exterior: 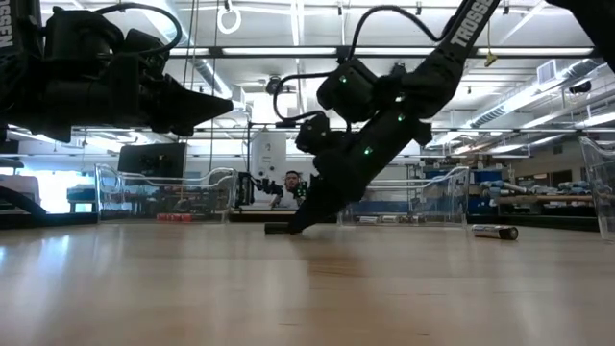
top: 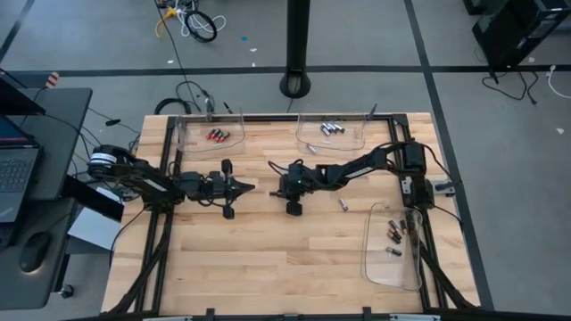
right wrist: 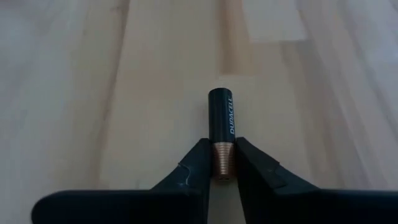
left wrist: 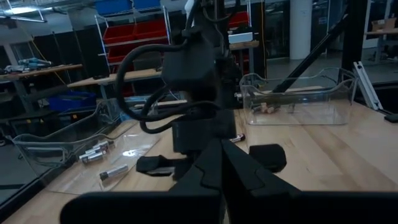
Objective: Sort batteries
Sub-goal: Put the brown battery into the bottom right transparent bin
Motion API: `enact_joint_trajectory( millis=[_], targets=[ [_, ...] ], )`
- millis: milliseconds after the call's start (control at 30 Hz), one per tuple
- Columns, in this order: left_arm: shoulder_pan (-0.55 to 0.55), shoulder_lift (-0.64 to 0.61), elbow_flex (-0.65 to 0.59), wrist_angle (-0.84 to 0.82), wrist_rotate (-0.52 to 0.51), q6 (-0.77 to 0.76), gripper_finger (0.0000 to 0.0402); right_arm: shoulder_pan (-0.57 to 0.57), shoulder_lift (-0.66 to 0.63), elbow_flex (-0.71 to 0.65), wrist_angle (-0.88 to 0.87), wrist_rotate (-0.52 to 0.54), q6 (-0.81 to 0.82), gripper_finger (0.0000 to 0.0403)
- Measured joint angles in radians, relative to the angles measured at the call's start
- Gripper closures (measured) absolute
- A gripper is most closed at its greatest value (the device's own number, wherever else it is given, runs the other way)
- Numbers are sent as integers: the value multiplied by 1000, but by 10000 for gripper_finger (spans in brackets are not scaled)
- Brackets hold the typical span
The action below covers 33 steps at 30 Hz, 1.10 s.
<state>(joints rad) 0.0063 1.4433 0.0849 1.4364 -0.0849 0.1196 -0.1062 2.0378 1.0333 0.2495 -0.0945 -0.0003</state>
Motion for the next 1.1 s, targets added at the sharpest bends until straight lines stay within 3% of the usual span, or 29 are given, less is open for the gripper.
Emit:
enact_joint_trajectory(
  millis=[267,467,700,867,1100],
  targets=[
    [0,0,0,1,0,3,396,61,-173,-4,-130,9,49,340],
    [0,0,0,1,-1,3,396,206,-387,-4,-327,86,225,340],
    [0,0,0,1,-1,3,396,490,-615,-3,-603,189,604,340],
    [0,0,0,5,-8,2,396,702,-700,-2,-860,290,945,340],
    [0,0,0,11,-12,0,396,919,-713,-3,-1224,215,1480,340]
  ],
)
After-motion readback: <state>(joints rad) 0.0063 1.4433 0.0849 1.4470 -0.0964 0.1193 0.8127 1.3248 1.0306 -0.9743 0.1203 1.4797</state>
